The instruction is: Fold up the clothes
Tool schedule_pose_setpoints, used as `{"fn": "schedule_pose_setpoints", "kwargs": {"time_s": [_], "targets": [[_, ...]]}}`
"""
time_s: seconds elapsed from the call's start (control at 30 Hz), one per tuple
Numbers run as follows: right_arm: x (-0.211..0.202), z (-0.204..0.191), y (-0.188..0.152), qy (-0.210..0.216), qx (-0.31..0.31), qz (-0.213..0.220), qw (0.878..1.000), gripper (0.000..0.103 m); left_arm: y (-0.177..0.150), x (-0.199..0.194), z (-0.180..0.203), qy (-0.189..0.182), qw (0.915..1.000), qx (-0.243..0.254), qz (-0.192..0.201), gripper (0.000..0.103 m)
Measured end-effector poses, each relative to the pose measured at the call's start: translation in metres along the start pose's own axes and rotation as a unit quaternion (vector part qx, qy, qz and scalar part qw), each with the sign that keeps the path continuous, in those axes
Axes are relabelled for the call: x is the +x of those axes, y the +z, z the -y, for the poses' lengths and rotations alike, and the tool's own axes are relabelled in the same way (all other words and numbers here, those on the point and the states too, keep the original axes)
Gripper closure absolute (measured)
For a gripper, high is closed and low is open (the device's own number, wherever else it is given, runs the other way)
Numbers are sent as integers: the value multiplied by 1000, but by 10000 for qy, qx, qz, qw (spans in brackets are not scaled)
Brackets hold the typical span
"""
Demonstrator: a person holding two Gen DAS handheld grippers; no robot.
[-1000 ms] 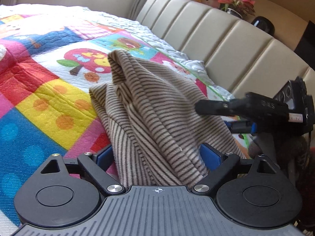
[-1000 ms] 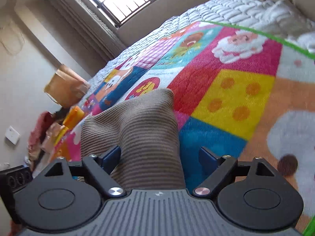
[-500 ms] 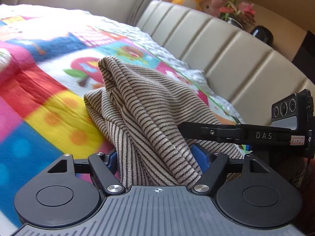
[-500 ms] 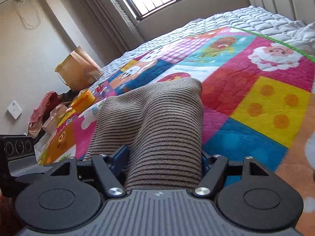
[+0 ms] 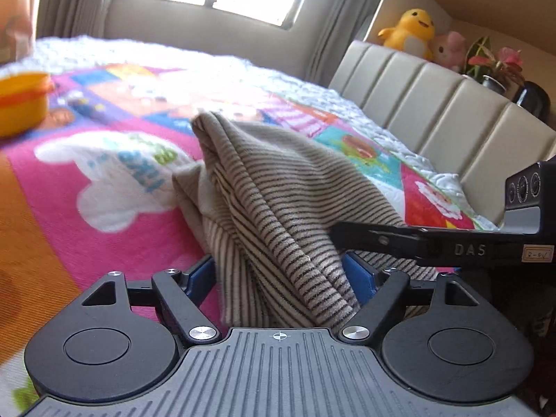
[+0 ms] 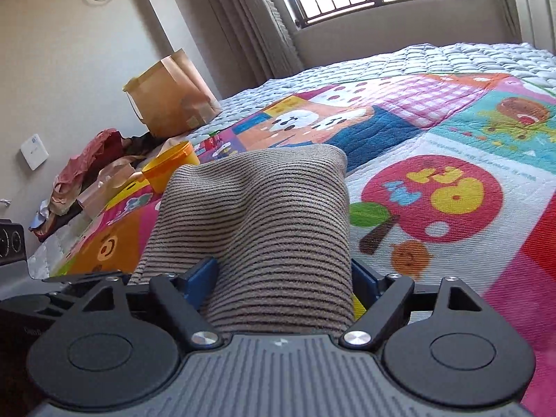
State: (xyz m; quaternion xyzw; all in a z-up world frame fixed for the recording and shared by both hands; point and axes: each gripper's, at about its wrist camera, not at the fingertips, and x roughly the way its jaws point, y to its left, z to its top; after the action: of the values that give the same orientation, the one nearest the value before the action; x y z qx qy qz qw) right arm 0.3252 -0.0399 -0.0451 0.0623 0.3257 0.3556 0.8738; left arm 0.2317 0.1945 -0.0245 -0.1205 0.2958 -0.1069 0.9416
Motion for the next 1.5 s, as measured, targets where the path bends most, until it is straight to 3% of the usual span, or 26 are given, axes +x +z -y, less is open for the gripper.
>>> {"fn": "schedule_pose_setpoints", "kwargs": {"time_s": [0.1, 0.23, 0.3, 0.37, 0.43, 0.5, 0.63, 0.7, 0.83, 0.93, 1.03, 1.1, 1.13, 1.2, 1.27, 1.33, 1.43, 1.5], "targets": [[-31, -7, -5, -306, -527, 166, 9980, 17, 13, -31, 9, 89, 9979, 336, 555, 20], [-57, -38, -4, -327, -1146, 679, 9905, 20, 60, -41, 22, -543, 9914, 455, 1098, 20], [-58, -55, -4, -42, -1239, 702, 9898, 22, 74, -13, 20, -658, 9935, 411, 833, 19], [-40, -67, -13, 177, -1185, 259, 9925, 22, 84, 21, 12, -616, 9971, 246, 384, 20], [-19, -74, -35, 29, -1393, -94, 9902, 21, 83, 60, -3, -338, 9993, 4, -149, 30], [-18, -83, -49, -48, -1786, -34, 9839, 20, 68, 81, -19, -210, 9991, -113, -347, 35], [-49, -76, -36, 278, -1540, 260, 9873, 20, 65, 75, -31, -313, 9989, -276, -201, 34], [-61, -66, -31, 141, -1304, 423, 9905, 20, 65, 81, -32, -254, 9991, -259, -215, 34], [-37, -36, -37, -179, -734, -319, 9966, 20, 68, 94, -32, -174, 9988, -394, -229, 34], [-22, -38, -50, -416, -1175, -460, 9911, 7, 66, 83, -18, 115, 9998, -167, -95, 34], [-36, -46, -53, -450, -1183, -394, 9912, 6, 60, 58, -2, 447, 9989, -3, 146, 34], [-54, -42, -58, -296, -936, -285, 9948, 0, 49, 27, 12, 692, 9967, 19, 425, 22], [-63, -40, -61, -281, -855, -220, 9957, 0, 41, 6, 18, 665, 9961, -93, 577, 11], [-79, -33, -68, -409, -750, -143, 9962, 0, 22, -27, 29, 586, 9951, -334, 721, 7], [-93, -25, -72, -584, -598, -89, 9965, 0, -1, -55, 43, 670, 9937, -558, 708, 3], [-106, -16, -72, -748, -512, 12, 9959, 0, -25, -72, 60, 1058, 9895, -700, 688, 0], [-121, -10, -73, -1009, -710, 184, 9922, 0, -56, -78, 88, 1590, 9845, -589, 438, 0], [-127, -7, -73, -1133, -919, 189, 9891, 0, -69, -73, 101, 1724, 9834, -545, 186, 0]]}}
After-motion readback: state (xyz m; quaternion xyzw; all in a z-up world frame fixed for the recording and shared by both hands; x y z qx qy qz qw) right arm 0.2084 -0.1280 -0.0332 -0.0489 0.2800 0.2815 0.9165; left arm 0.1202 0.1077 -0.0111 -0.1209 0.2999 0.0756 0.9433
